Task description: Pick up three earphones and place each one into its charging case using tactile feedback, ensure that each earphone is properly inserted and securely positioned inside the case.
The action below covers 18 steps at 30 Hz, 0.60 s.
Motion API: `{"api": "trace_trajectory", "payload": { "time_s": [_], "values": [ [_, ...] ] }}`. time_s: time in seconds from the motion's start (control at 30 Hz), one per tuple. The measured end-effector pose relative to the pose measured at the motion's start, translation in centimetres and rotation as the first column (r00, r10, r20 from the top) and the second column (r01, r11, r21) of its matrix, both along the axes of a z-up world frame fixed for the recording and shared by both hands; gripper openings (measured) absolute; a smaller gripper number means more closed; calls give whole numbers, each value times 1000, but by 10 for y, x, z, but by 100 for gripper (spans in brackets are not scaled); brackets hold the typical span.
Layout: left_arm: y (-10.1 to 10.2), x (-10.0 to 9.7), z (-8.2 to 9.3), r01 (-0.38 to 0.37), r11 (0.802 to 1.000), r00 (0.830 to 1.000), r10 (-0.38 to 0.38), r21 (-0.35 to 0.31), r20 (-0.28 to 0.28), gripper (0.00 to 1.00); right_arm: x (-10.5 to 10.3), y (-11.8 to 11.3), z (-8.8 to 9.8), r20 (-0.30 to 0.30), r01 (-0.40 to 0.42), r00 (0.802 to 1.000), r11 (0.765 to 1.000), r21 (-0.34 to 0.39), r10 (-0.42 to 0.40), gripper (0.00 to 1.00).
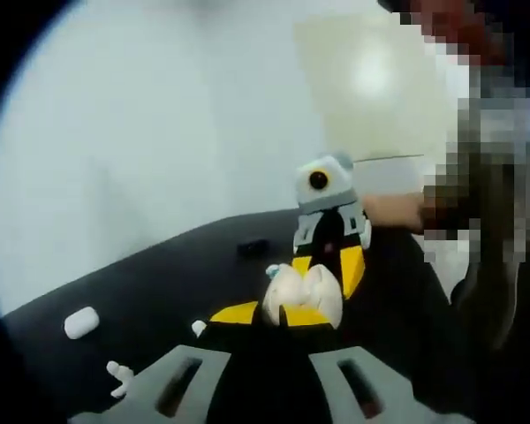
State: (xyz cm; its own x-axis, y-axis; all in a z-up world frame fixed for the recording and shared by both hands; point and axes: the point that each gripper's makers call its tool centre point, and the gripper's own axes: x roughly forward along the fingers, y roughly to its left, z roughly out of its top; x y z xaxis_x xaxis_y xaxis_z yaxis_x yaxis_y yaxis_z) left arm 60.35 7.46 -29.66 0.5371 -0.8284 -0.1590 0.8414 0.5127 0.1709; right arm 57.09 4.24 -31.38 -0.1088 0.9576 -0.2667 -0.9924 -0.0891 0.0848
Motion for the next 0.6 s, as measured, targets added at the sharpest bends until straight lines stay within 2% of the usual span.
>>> {"api": "trace_trajectory", "payload": {
  "time_s": [0.07, 0.17, 0.2, 0.23, 0.27, 0.4, 0.5, 0.57, 0.6],
  "values": [
    [0, 0, 1, -13, 1000, 1000, 13, -3, -1, 7, 2, -1, 1, 36, 10, 999, 1000, 4, -10, 22],
    [-1, -5, 6, 9, 1000, 997, -10, 16, 77, 7, -1, -1, 0, 185, -23, 983, 1000, 0, 22, 21],
    [0, -5, 6, 4, 1000, 998, -4, 0, 60, 8, -2, -1, 0, 190, -23, 982, 1000, 0, 23, 21],
    [1, -3, 7, -1, 999, 1000, 2, -35, 17, 9, -2, -1, -1, 186, -24, 982, 1000, 0, 23, 21],
    [3, -1, 8, -4, 999, 1000, 5, -36, 14, 10, -1, 0, -1, 186, -24, 982, 1000, 1, 24, 21],
    [1, -12, 24, 41, 993, 999, -36, -113, 40, 12, 0, -2, -4, 203, -27, 979, 1000, -15, 30, 21],
    [-1, -29, 41, 125, 966, 992, -122, -224, 28, 15, 1, -2, -5, 234, -35, 972, 999, -15, 37, 20],
    [-4, -40, 44, 185, 955, 983, -177, -234, 53, 19, 1, -2, -5, 240, -36, 970, 999, -15, 38, 20],
    [-6, -40, 42, 183, 957, 983, -175, -225, 53, 20, 1, -2, -5, 243, -35, 969, 999, -15, 38, 20]
  ]
}}
